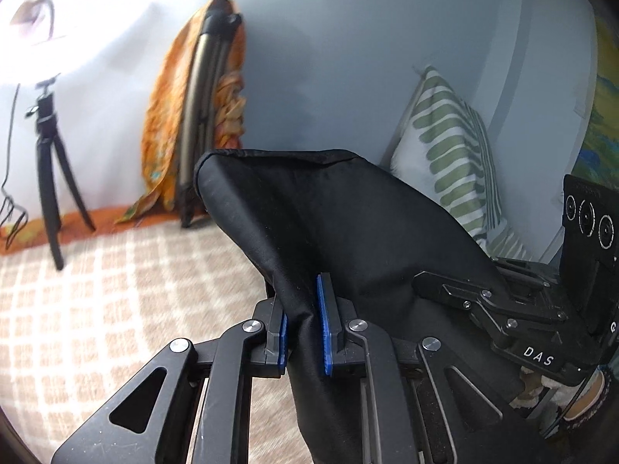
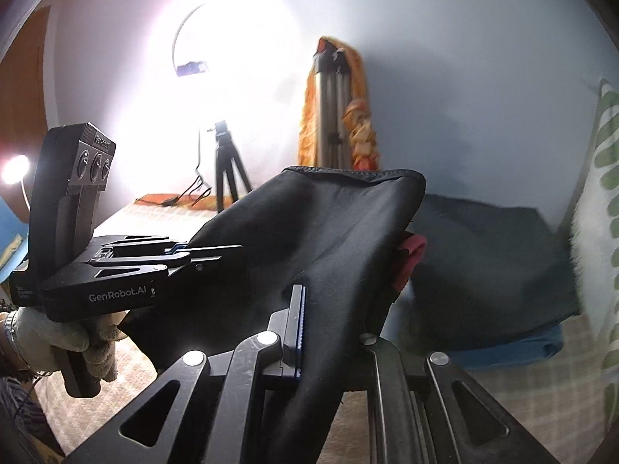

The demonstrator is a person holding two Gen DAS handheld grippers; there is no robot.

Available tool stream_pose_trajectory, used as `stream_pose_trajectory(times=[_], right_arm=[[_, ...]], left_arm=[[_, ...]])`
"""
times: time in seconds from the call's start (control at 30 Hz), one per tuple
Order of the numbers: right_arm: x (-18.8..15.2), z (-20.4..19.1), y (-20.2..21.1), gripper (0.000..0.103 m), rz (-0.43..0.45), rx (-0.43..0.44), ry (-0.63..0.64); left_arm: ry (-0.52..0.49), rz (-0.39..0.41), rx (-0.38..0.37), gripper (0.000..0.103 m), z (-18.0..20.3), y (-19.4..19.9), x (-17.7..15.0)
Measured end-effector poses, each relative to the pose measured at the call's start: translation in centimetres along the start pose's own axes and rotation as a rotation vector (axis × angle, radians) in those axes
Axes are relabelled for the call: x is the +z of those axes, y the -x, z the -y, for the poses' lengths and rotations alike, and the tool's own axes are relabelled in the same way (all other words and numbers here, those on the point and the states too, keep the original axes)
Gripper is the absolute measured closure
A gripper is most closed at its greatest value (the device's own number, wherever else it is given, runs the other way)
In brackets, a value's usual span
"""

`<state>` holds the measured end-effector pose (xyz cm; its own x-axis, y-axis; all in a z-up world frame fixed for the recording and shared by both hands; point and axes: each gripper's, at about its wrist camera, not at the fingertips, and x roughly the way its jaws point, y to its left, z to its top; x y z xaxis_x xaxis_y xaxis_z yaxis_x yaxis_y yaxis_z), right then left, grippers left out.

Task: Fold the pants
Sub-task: 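Lift the pants with both grippers and carry them onto the folded clothes stack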

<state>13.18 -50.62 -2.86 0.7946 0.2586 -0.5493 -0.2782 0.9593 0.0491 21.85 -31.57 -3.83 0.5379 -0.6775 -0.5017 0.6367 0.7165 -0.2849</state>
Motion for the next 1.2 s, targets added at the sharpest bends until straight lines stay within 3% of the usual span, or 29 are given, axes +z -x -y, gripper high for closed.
stream_pose_trajectory(times=[0.47, 0.77, 1.07, 1.2], right_arm=[[3.7, 6.2, 2.1, 0.095, 0.041, -0.185, 0.118], [6.0, 10.7, -0.3, 0.095, -0.008, -0.278, 0.194], [9.7, 13.8, 1.4, 0.095, 0.091, -0.290, 0.158], [10.8, 15.1, 2.7, 0.095, 0.123, -0.288, 0.142]], left_arm=[[-0.112, 0.098, -0.031, 0.092, 6.2, -5.7, 6.3], [-0.080, 0.110, -0.052, 0.092, 7.8, -10.9, 8.8], [-0.147, 0.186, -0.082, 0.093, 10.9, -9.7, 13.8], [-0.165, 0.196, -0.084, 0.092, 11.6, -9.6, 13.6]])
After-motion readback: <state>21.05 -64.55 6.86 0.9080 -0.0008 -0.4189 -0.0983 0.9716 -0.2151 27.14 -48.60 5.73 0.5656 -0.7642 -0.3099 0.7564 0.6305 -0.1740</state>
